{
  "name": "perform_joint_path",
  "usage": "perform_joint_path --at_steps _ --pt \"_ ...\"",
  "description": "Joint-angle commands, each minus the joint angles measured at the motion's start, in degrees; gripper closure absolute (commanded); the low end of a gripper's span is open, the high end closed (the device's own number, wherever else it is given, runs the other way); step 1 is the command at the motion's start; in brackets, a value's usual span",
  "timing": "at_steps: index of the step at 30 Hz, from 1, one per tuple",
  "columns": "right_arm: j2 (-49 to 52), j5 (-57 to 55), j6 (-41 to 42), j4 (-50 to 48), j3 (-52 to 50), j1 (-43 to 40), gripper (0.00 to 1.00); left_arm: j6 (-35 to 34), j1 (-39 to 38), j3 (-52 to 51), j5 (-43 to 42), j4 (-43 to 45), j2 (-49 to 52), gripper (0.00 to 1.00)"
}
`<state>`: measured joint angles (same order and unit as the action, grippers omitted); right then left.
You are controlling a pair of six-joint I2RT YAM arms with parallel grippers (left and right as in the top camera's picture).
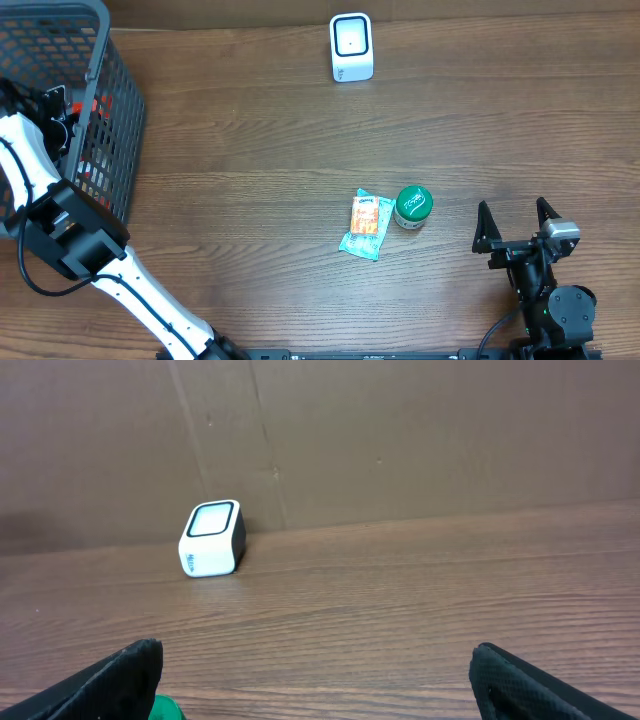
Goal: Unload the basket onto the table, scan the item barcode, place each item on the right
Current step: 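Grasp the red-labelled pasta pack in the basket with the left gripper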
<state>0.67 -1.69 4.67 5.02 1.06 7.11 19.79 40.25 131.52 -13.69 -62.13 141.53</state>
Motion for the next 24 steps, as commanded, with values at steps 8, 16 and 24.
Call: perform_joint_path --at_steps 8,16,24 --pt "-0.5 0.1 -0.2 -0.3 -0.6 -0.2 0.00 0.6 0.3 -0.2 4.5 0.9 1.2 0.00" --pt "-0.5 0.1 -0.2 -0.3 -0.6 -0.2 0.00 0.9 0.1 -0.3 5.2 0.7 7.5 0.00" --pt "-0.5 0.1 -0.2 -0.3 -0.6 -0.2 0.00 1.0 0.0 0.2 4.7 0.9 8.5 0.64"
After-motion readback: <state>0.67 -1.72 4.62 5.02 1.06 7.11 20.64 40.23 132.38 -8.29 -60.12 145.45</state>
